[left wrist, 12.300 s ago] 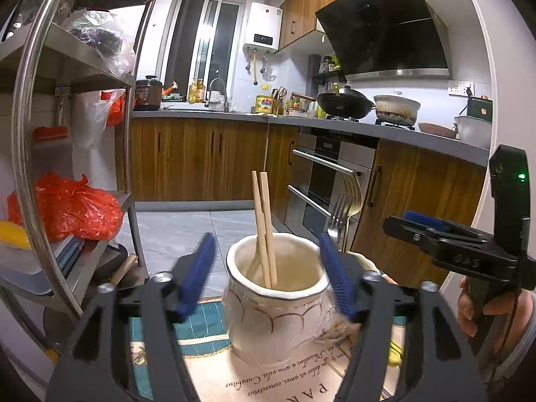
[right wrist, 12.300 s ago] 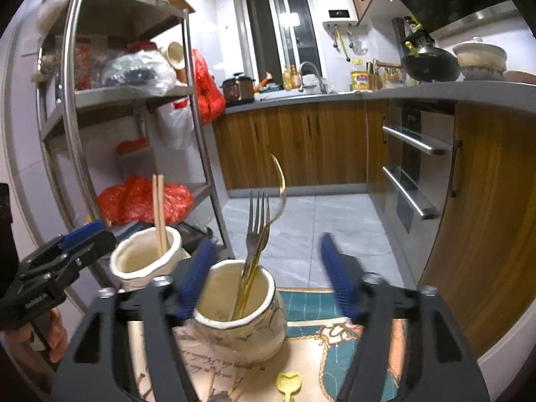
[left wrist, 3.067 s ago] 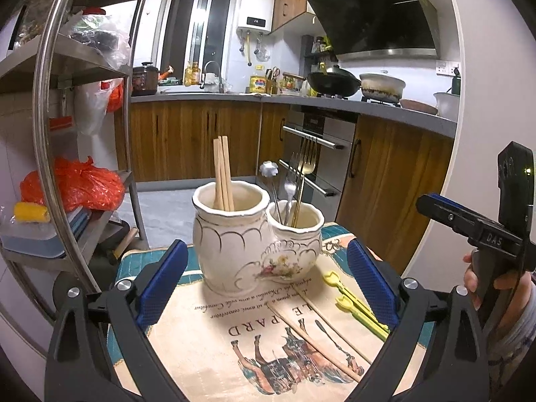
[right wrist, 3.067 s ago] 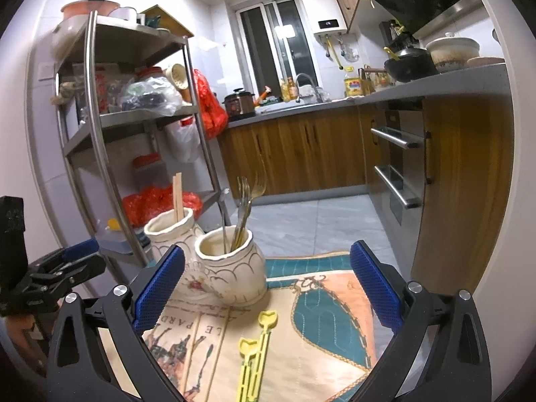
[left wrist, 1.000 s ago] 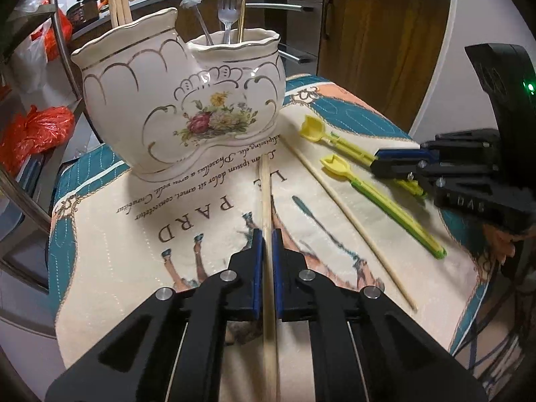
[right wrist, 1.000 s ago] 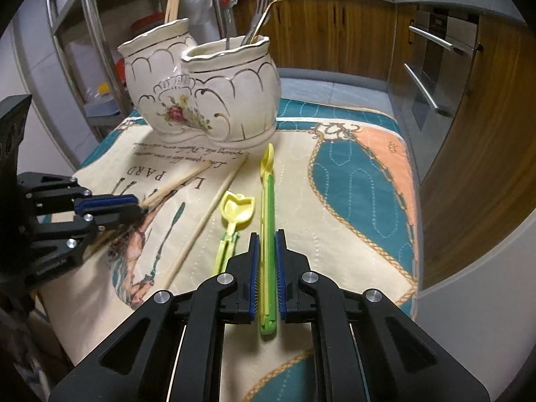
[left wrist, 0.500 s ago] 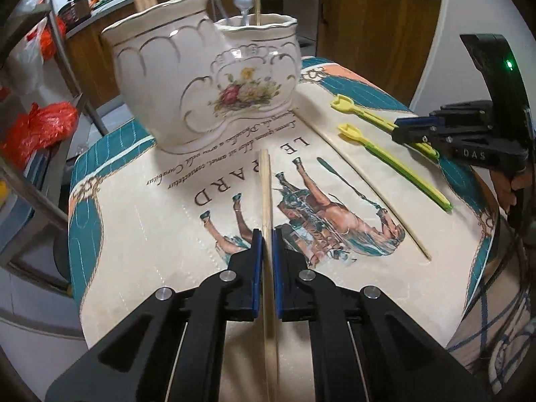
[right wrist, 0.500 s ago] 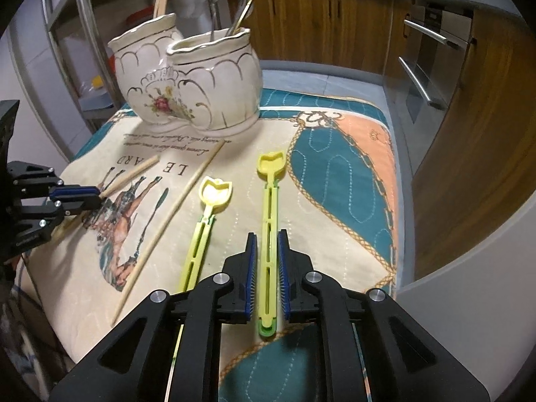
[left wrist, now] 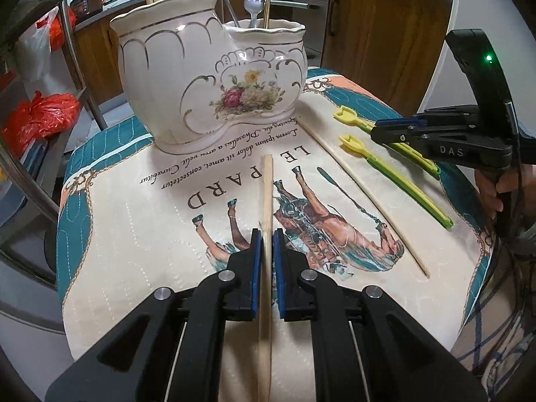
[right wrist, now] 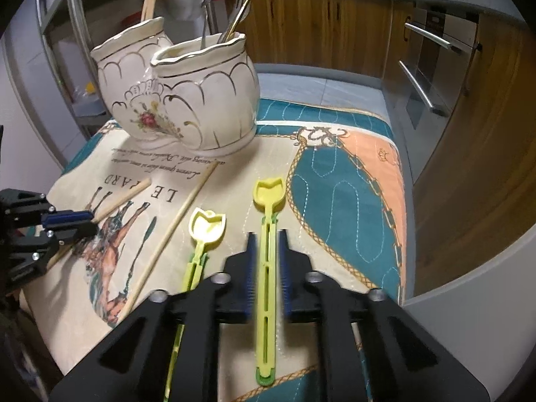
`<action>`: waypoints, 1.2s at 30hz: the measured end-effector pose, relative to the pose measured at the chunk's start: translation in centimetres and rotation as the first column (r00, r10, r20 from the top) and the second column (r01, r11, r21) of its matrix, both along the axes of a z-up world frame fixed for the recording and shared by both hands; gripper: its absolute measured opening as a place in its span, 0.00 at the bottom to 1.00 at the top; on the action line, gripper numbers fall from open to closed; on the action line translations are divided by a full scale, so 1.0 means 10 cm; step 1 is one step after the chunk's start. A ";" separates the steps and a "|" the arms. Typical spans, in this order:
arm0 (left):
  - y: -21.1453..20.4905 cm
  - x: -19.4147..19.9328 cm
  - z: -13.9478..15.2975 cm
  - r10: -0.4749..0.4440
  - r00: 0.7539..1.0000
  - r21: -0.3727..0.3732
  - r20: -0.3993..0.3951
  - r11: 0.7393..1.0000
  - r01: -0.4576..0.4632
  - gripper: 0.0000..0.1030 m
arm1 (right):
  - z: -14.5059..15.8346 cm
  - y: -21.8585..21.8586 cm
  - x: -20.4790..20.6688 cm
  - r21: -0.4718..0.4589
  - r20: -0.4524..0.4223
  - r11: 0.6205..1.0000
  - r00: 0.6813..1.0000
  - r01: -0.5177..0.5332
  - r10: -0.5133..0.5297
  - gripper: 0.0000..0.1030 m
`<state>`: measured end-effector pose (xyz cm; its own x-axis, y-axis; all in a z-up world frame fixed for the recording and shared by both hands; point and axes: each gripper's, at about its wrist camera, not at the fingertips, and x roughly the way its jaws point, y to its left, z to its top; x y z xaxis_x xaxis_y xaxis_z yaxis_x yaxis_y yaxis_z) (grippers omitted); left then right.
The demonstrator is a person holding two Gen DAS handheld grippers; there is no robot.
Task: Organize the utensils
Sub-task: 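Lift the yellow spoon with the right tool while the left tool lifts the chopstick, then lower the yellow spoon into the short cup while the left tool inserts the chopstick into the tall cup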
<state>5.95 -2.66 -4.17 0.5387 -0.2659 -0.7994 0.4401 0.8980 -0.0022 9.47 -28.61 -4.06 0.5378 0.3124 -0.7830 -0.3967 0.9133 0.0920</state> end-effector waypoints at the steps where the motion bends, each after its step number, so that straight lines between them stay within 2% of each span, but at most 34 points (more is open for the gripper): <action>1: 0.00 0.00 0.00 -0.004 1.000 0.002 0.003 1.000 0.004 0.07 | 0.00 0.01 -0.01 -0.004 0.002 1.000 1.000 -0.001 0.001 0.11; 7: 0.02 -0.05 0.09 -0.031 0.999 -0.006 0.042 1.000 0.031 0.06 | 0.07 0.01 -0.07 -0.004 0.032 1.000 0.999 0.000 0.000 0.11; 14: 0.16 -0.09 0.42 -0.028 0.988 -0.083 0.149 0.996 0.041 0.06 | 0.36 0.01 -0.18 0.052 0.132 0.999 0.991 -0.013 0.006 0.11; 19: 0.24 -0.12 0.70 -0.016 0.972 -0.138 0.236 0.989 0.050 0.06 | 0.65 0.00 -0.24 0.152 0.233 0.987 0.972 -0.041 0.004 0.11; 24: 0.29 -0.06 1.02 0.021 0.935 -0.199 0.354 0.979 0.053 0.06 | 0.94 0.06 -0.21 0.229 0.338 0.971 0.941 -0.076 -0.006 0.11; 28: 0.39 0.15 1.24 0.085 0.908 -0.250 0.410 0.968 0.022 0.06 | 1.13 0.07 -0.09 0.325 0.401 0.941 0.915 -0.088 -0.053 0.11; 34: 0.53 0.53 1.50 0.172 0.869 -0.333 0.463 0.943 -0.010 0.06 | 1.24 0.07 0.23 0.483 0.400 0.871 0.907 -0.089 -0.128 0.11; 36: 0.58 0.68 1.55 0.198 0.863 -0.379 0.465 0.925 -0.008 0.06 | 1.24 0.08 0.36 0.513 0.391 0.855 0.908 -0.083 -0.146 0.10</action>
